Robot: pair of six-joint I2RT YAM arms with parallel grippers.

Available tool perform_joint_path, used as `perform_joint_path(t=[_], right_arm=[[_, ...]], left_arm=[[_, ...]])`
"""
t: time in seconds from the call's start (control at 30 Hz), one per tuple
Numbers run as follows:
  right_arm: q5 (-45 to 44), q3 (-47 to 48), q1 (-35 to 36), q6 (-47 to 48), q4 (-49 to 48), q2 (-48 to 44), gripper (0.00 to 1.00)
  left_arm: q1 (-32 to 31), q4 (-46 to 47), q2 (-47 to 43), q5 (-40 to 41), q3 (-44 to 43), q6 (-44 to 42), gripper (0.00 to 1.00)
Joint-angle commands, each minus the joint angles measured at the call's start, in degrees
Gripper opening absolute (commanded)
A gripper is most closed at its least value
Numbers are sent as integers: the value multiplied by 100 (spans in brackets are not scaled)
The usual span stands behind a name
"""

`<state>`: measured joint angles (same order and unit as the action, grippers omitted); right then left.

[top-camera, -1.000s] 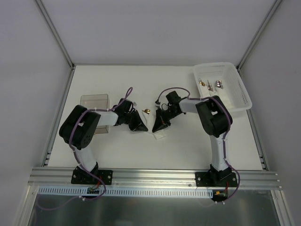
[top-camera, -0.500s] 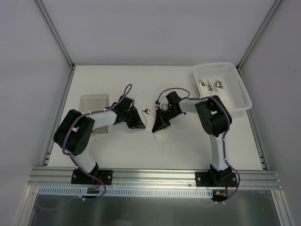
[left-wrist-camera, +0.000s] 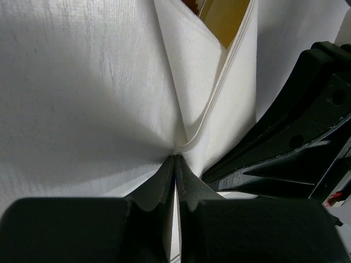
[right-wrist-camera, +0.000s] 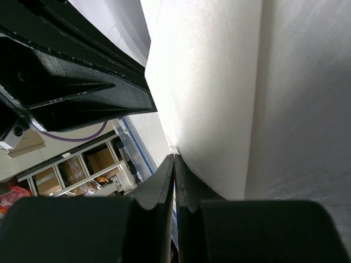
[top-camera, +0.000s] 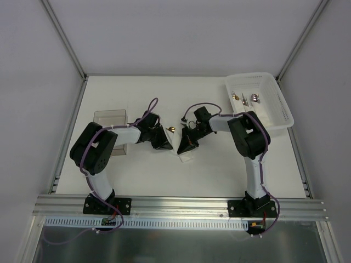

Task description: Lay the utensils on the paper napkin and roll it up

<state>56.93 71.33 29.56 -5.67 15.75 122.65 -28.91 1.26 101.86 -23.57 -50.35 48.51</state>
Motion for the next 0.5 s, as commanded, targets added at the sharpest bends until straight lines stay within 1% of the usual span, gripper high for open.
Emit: perform_joint_path(t=[0.0, 0.13, 0.3, 0.47], right_arm=[[-894, -216, 15, 110, 34, 198, 6], [-981, -225, 6, 5, 25, 250, 6], [-1008, -242, 6, -83, 25, 286, 6], [-1122, -269, 6, -179, -1, 242, 6]], left_arm=[[-63, 242, 106, -68, 51, 185, 3], [-63, 305, -61, -104, 227, 141, 4], [-54, 296, -518, -34, 552, 115, 6], [-54, 296, -1010, -59, 526, 27, 10]])
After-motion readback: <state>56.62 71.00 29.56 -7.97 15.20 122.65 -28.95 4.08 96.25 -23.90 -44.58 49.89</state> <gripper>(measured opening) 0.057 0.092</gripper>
